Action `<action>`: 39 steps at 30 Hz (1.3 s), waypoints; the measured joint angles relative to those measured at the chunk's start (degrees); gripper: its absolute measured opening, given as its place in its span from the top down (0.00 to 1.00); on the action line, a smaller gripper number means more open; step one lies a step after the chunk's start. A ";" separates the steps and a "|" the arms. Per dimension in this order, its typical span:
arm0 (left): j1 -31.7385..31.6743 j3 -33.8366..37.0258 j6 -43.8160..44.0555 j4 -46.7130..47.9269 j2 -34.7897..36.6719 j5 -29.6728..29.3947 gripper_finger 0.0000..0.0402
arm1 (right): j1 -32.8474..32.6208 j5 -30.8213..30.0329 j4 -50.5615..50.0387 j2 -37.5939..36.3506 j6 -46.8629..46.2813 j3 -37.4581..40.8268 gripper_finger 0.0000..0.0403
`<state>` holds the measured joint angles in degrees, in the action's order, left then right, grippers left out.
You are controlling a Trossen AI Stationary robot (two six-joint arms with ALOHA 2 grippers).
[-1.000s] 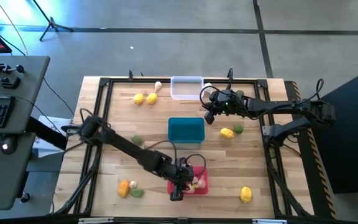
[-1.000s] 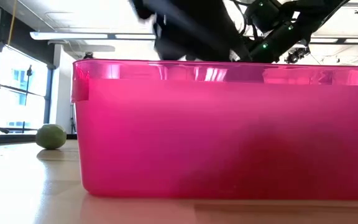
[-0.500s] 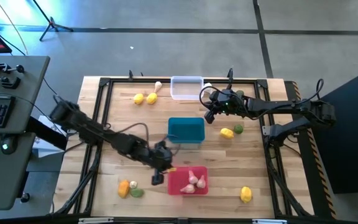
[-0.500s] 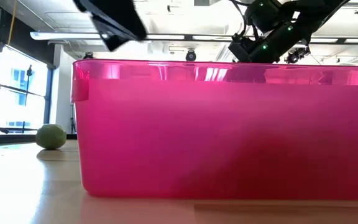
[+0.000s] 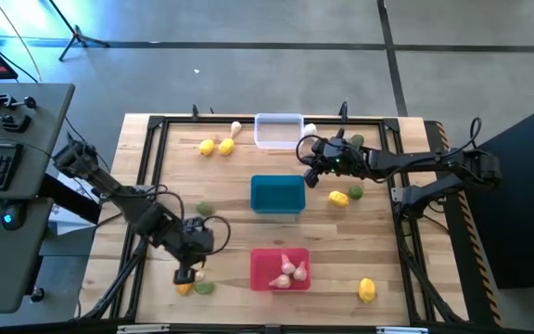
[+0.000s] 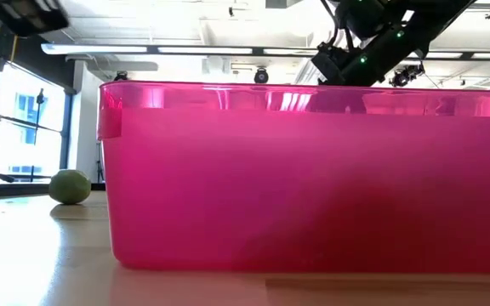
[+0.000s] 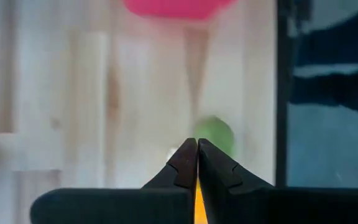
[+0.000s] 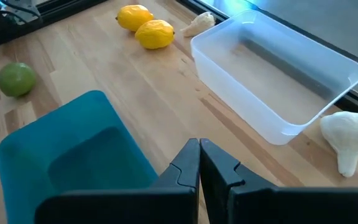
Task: Sort produce into baskets
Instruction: Put the garlic into the pink bin
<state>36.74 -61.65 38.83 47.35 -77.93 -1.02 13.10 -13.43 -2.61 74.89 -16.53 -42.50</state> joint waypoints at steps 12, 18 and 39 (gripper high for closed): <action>6.38 -0.03 1.53 -0.60 -8.67 1.24 0.72 | -0.89 -0.11 -0.19 0.00 -1.45 0.00 1.00; 6.61 -0.02 1.09 -1.03 -13.38 1.23 0.63 | -0.89 -0.13 -0.20 0.00 -1.13 0.00 1.00; 6.59 -0.04 -1.98 -1.09 -19.71 2.27 0.99 | -0.89 -1.64 -1.07 0.00 -0.98 0.00 1.00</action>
<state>43.33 -61.69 36.85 46.26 -97.65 1.26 12.21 -15.07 -3.68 74.89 -17.52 -42.50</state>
